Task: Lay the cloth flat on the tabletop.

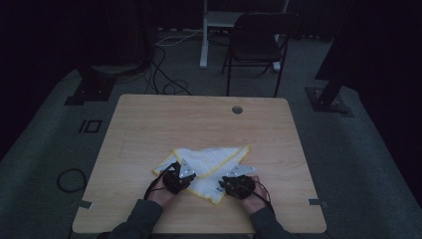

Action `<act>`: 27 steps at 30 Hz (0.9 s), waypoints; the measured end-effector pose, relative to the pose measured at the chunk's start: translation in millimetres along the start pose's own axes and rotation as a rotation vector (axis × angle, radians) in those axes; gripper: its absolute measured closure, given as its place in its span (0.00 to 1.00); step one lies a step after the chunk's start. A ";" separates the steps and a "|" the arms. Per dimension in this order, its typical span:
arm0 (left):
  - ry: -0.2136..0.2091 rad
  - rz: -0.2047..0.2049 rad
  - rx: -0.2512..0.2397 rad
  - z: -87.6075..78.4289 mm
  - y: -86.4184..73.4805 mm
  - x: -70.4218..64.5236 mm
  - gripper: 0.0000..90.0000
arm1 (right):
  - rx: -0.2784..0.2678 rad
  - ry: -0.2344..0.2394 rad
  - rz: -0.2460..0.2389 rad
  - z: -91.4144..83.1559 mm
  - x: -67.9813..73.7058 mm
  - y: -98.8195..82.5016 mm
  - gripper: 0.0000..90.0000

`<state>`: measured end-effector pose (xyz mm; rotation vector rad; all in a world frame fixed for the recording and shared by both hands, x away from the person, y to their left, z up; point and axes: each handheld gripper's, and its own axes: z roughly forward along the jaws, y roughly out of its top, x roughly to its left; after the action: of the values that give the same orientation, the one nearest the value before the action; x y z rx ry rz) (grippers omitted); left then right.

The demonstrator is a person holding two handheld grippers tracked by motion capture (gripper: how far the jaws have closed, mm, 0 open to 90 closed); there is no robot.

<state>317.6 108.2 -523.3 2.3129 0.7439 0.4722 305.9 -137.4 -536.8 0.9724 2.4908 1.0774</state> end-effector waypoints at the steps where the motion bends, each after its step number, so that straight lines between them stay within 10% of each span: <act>1: 0.002 -0.003 -0.002 -0.5 1.2 1.6 0.99 | 0.003 0.001 -0.001 0.4 0.2 -0.2 0.80; 27: 0.085 -0.105 -0.081 -5.2 29.5 58.4 1.00 | 0.007 0.015 0.003 -1.1 -1.3 -5.6 0.75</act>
<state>371.4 128.5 -491.7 2.1776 0.8669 0.5457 303.7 -141.6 -540.1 0.9745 2.5072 1.0811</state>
